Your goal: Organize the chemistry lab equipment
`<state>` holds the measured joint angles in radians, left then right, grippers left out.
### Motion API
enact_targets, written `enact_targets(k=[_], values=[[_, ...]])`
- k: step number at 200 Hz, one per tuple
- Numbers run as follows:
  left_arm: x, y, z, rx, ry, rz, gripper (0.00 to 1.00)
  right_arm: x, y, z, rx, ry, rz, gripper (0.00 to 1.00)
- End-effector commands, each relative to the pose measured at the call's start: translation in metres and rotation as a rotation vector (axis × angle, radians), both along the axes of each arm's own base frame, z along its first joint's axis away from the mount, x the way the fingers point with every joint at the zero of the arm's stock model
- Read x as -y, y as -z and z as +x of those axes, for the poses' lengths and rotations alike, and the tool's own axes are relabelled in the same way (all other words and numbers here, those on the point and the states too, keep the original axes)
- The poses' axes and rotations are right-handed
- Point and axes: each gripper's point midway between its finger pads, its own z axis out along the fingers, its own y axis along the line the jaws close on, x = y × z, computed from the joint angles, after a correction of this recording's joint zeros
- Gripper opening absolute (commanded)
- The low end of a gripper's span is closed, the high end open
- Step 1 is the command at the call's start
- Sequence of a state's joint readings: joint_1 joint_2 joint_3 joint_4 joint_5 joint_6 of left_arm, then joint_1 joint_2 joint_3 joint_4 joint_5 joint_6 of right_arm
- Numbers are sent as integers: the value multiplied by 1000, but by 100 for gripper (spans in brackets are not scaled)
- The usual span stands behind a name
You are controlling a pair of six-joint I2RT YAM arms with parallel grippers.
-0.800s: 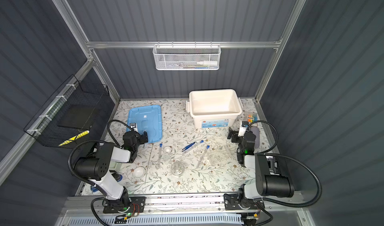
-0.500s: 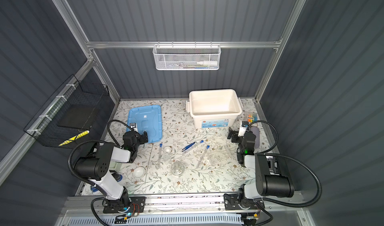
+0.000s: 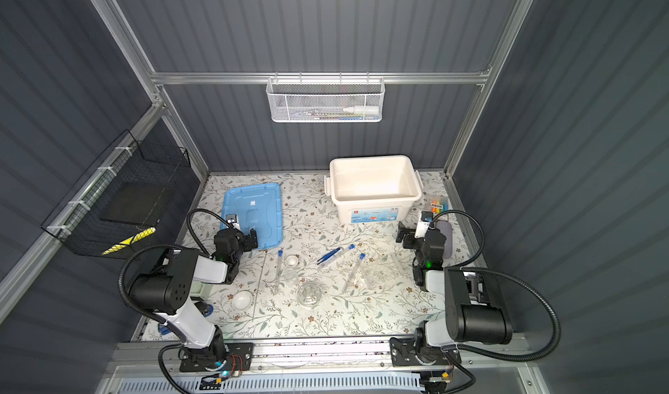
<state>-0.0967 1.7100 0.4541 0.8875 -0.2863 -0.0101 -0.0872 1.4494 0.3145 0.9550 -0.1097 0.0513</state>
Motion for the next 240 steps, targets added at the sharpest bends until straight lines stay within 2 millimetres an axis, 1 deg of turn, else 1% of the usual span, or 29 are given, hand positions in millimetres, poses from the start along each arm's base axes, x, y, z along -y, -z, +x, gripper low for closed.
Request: enact_targets(k=[1,24,33,41,62,80,95,108,113,115,120,132,138,161,175,201,216,240], values=[[0,-9,8,34,8,5,100,0,-5,4,12,-8,-4,99],[1,-9,8,32,10,3,100,0,-5,4,13,-5,-3,99],[0,-10,8,40,8,2,100,8,-6,5,16,41,2,99],[-5,-15,9,37,-23,6,100,14,-9,3,17,82,8,99],[-14,-34,12,-58,-91,12,100,16,-24,-3,16,96,12,99],[-14,-58,12,-43,-114,-32,100,20,-32,-10,-39,133,50,98],[-14,-74,7,-15,-142,-103,100,17,-36,-15,-82,130,76,96],[-8,-82,3,1,-134,-165,100,13,-39,-20,-102,123,105,95],[-6,-85,1,2,-132,-183,100,12,-35,-22,-123,121,117,95],[-5,-86,0,3,-132,-188,100,11,-42,-23,-106,117,121,95],[-3,-87,-2,-2,-135,-198,100,8,-45,-26,-104,112,131,95],[0,-91,-8,-11,-144,-208,100,5,-45,-31,-124,110,152,95],[5,-94,-11,-15,-132,-212,100,3,-44,-33,-137,108,162,94],[34,-95,-26,-76,-74,-174,100,-10,-42,-40,-182,82,177,93],[47,-94,-37,-112,-54,-150,100,-18,-42,-43,-202,71,161,92],[57,-87,-58,-161,-37,-240,99,-35,-41,-45,-235,32,131,91],[65,-83,-68,-191,-7,-282,100,-39,-40,-46,-252,38,126,90],[72,-73,-85,-264,5,-304,99,-48,-39,-48,-262,25,141,89]])
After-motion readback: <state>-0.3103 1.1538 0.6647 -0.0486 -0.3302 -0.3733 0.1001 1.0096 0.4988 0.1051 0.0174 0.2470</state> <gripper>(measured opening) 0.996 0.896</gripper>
